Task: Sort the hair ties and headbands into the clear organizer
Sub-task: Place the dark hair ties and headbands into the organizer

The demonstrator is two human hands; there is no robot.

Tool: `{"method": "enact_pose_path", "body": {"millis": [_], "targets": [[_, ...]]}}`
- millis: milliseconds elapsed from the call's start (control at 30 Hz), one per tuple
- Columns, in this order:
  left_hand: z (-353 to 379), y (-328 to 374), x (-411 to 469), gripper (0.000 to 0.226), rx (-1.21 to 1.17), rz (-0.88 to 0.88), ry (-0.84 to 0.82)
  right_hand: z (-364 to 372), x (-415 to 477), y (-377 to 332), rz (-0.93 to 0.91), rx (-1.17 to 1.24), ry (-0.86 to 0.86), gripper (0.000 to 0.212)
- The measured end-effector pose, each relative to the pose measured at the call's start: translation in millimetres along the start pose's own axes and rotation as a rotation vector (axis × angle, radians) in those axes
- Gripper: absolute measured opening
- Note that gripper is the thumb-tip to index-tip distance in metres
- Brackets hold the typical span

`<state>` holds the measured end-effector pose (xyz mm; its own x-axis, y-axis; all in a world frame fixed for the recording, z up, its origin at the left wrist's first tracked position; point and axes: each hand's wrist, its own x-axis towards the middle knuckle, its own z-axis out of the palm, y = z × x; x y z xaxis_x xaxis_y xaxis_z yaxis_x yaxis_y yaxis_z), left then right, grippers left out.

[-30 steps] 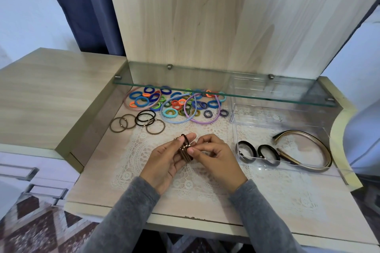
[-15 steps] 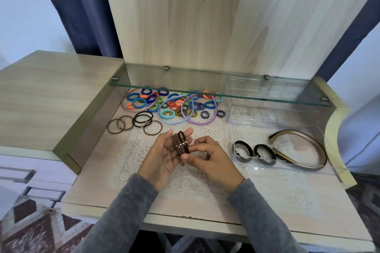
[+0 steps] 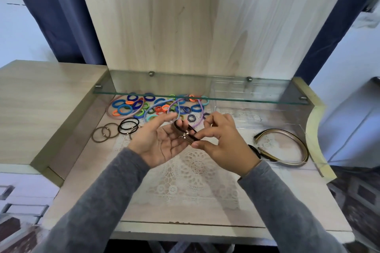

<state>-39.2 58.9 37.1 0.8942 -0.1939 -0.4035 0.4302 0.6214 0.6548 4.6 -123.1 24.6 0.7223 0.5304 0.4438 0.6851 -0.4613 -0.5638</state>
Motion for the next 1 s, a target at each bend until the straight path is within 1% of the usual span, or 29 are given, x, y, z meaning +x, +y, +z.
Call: {"method": "enact_pose_path", "body": {"millis": [33, 100, 133, 233, 300, 367, 433, 533, 633, 767, 833, 900, 933, 1000], "targets": [[3.6, 3.0, 3.9, 0.019, 0.109, -0.038, -0.002, -7.9, -1.2, 3.1, -0.043, -0.08, 0.003, 0.016], [10.9, 5.4, 13.8, 0.023, 0.365, -0.077, 0.018, -22.1, -2.9, 9.9, -0.13, -0.268, 0.019, 0.015], [14.5, 4.8, 19.5, 0.024, 0.488, -0.075, 0.062, -28.1, -3.5, 13.1, -0.166, -0.354, 0.029, 0.014], [35.6, -1.9, 39.8, 0.008, 0.822, -0.034, 0.194, -44.8, -8.4, 20.2, -0.216, -0.568, 0.055, 0.013], [45.2, -4.4, 54.2, 0.01, 1.014, -0.014, 0.244, -49.2, -11.9, 23.2, -0.239, -0.674, 0.055, 0.011], [56.7, -7.2, 68.0, 0.013, 1.151, 0.002, 0.27, -53.2, -15.3, 29.4, -0.254, -0.769, 0.048, 0.013], [65.9, -10.0, 79.0, 0.02, 1.218, 0.011, 0.297, -56.3, -16.8, 35.8, -0.259, -0.834, 0.038, 0.013], [75.5, -15.9, 92.7, 0.028, 1.248, 0.028, 0.318, -57.9, -16.0, 44.6, -0.253, -0.894, 0.018, 0.018], [74.2, -22.9, 106.8, 0.027, 1.296, 0.078, 0.338, -57.1, -15.5, 53.9, -0.25, -0.925, -0.02, 0.023], [66.7, -28.0, 115.3, 0.024, 1.461, 0.132, 0.386, -56.4, -16.6, 67.5, -0.245, -0.925, -0.048, 0.027], [64.2, -29.2, 116.8, 0.027, 1.541, 0.166, 0.454, -55.9, -15.6, 73.4, -0.243, -0.918, -0.048, 0.027], [63.7, -29.5, 118.6, 0.025, 1.565, 0.176, 0.532, -55.4, -14.2, 80.5, -0.239, -0.901, -0.056, 0.025], [63.2, -29.2, 118.2, 0.03, 1.563, 0.176, 0.559, -54.5, -14.0, 82.9, -0.237, -0.894, -0.068, 0.024], [61.9, -28.7, 121.5, 0.049, 1.537, 0.168, 0.575, -52.7, -13.3, 88.8, -0.225, -0.876, -0.095, 0.023]]}}
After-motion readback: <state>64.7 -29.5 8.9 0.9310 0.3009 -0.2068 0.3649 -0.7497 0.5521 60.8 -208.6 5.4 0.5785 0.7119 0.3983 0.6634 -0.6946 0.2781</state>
